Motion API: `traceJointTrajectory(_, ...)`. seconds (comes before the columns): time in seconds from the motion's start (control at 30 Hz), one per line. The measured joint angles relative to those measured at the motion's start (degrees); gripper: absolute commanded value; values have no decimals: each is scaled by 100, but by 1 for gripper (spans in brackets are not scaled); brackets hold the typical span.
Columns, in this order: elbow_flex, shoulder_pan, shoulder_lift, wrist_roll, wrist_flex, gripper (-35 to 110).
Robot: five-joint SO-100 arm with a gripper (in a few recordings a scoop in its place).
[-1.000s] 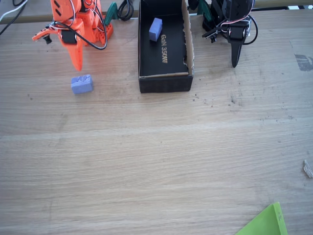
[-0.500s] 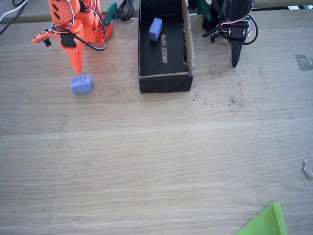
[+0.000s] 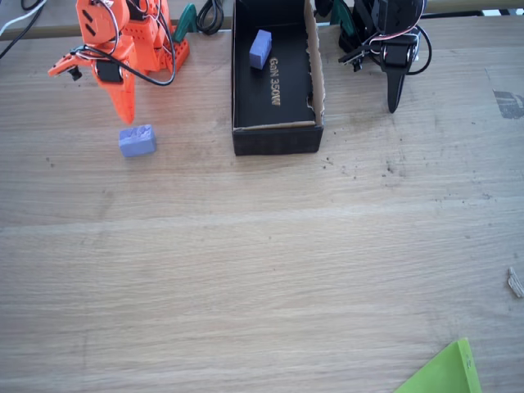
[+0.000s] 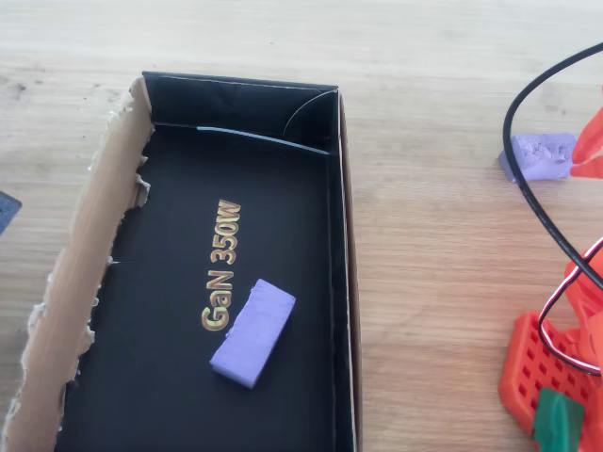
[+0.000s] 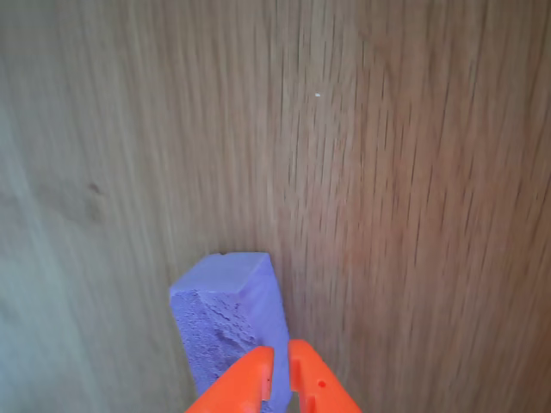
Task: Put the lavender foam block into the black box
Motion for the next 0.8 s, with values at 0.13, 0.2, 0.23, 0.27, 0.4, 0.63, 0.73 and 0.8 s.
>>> traceJointTrajectory(0.13,0,0,0,-53,0,1)
traceJointTrajectory(0.2,0,0,0,-97,0,2)
traceJointTrajectory(0.23,0,0,0,-97,0,3)
traceJointTrajectory(0.27,0,0,0,-114,0,4)
traceJointTrajectory(0.4,-141,-9,-211,-114,0,3)
traceJointTrajectory(0.63,-396,88,-501,-114,-105,4)
traceJointTrajectory(0.73,-396,88,-501,-114,-105,3)
traceJointTrajectory(0.8,-396,88,-501,-70,-105,3)
